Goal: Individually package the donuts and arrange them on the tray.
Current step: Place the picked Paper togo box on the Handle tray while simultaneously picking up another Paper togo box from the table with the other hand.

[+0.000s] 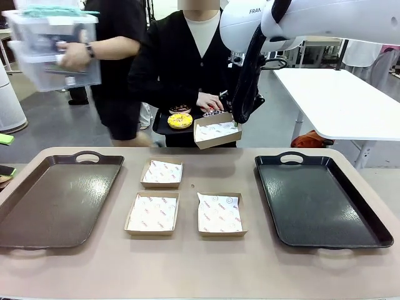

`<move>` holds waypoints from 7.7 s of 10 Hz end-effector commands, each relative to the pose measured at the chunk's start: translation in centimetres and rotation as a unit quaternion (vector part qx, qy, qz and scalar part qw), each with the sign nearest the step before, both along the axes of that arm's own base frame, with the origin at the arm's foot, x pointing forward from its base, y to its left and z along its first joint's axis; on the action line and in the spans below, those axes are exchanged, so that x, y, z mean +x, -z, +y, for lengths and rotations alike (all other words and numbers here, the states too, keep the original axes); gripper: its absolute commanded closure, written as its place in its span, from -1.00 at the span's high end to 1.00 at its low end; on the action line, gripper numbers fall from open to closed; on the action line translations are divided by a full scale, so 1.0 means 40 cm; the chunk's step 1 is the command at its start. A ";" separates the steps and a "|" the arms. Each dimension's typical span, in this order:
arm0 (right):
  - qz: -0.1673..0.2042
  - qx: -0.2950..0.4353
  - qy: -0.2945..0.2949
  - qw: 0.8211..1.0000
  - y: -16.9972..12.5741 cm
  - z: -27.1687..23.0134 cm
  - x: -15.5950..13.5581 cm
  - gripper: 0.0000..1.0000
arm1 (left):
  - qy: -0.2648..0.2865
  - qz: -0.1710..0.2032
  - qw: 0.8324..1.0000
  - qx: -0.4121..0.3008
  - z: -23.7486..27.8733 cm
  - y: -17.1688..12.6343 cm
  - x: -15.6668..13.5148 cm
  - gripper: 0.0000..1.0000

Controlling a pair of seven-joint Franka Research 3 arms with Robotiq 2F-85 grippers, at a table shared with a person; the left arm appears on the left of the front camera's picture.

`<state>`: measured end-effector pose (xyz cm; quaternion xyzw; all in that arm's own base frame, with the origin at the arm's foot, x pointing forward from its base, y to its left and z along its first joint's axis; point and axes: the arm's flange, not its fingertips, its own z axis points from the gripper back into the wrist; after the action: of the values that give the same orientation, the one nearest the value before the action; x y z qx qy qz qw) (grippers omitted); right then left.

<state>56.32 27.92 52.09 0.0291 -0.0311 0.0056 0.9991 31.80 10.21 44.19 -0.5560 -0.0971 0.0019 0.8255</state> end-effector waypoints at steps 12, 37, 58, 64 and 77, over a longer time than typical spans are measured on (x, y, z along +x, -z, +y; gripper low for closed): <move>-0.003 0.001 0.002 1.000 0.007 -0.005 0.000 -1.00 | -0.002 -0.005 1.000 -0.007 0.002 -0.001 -0.002 1.00; -0.025 0.066 0.003 0.997 0.166 -0.612 -0.148 -0.96 | -0.036 0.035 0.875 0.481 -0.708 -0.114 0.479 1.00; -0.004 0.066 0.025 0.998 0.199 -0.631 -0.131 -0.96 | 0.013 0.006 0.843 0.538 -0.807 0.209 0.567 1.00; 0.019 0.097 0.012 0.995 0.290 -0.637 -0.059 -0.96 | -0.003 0.035 0.837 0.547 -0.842 0.232 0.651 1.00; 0.031 0.126 0.001 0.992 0.421 -0.652 0.111 -0.96 | 0.000 0.052 0.833 0.551 -0.851 0.278 0.722 1.00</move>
<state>59.90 1.97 35.40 0.1359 0.0092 -0.0084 0.9906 60.04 -23.35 33.09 -0.0221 -0.0390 -0.0357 0.9984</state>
